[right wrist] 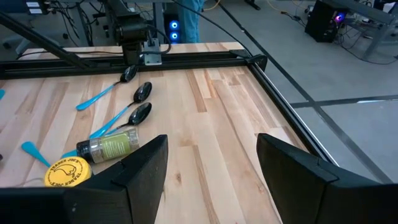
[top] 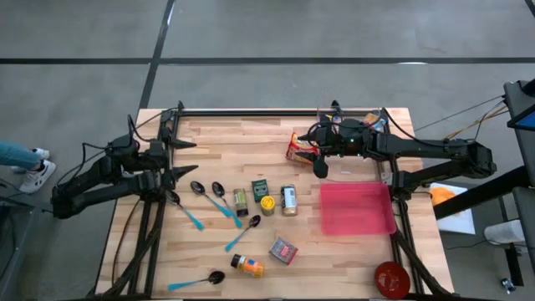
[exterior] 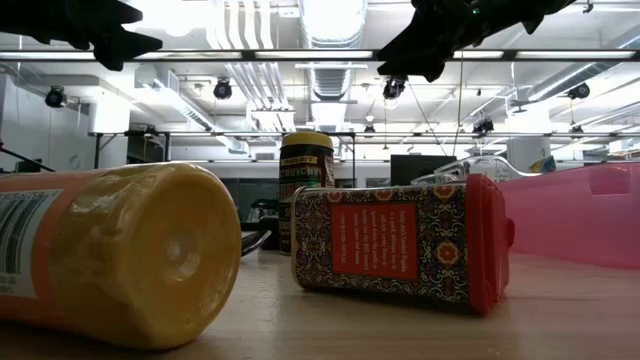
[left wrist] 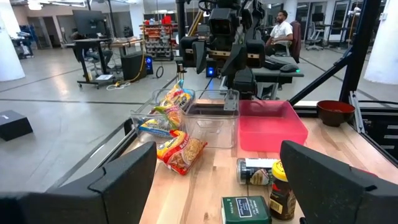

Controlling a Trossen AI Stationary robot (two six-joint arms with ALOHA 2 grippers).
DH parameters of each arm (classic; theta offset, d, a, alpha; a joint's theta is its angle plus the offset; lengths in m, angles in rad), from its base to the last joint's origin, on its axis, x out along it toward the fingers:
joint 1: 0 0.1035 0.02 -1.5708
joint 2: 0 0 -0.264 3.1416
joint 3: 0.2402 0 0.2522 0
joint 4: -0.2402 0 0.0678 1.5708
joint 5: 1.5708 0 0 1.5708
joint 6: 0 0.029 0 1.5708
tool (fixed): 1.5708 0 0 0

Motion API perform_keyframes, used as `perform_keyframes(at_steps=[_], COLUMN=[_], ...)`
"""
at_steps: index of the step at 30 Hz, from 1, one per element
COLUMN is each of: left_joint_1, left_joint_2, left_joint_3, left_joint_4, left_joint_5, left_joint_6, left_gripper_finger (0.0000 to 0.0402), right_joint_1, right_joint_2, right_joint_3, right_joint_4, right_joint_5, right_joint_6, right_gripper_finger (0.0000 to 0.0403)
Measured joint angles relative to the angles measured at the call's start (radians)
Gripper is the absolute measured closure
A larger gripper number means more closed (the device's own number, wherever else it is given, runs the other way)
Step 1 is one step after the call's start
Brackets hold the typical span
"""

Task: Pick & Place Food Item
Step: Put the red noodle pack into the top transparent bin

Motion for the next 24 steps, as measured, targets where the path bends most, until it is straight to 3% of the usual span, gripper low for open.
perform_keyframes(at_steps=[24], left_joint_1=[0.0], left_joint_2=[0.001], left_joint_3=[-0.012], left_joint_4=[-0.002], left_joint_5=[0.0], left_joint_6=[-0.002], left_gripper_finger=[0.0057], right_joint_1=[0.0], right_joint_2=[-0.024], right_joint_3=[0.0], right_joint_4=[0.006], right_joint_5=[-0.047], right_joint_6=[0.072], right_gripper_finger=[0.0158])
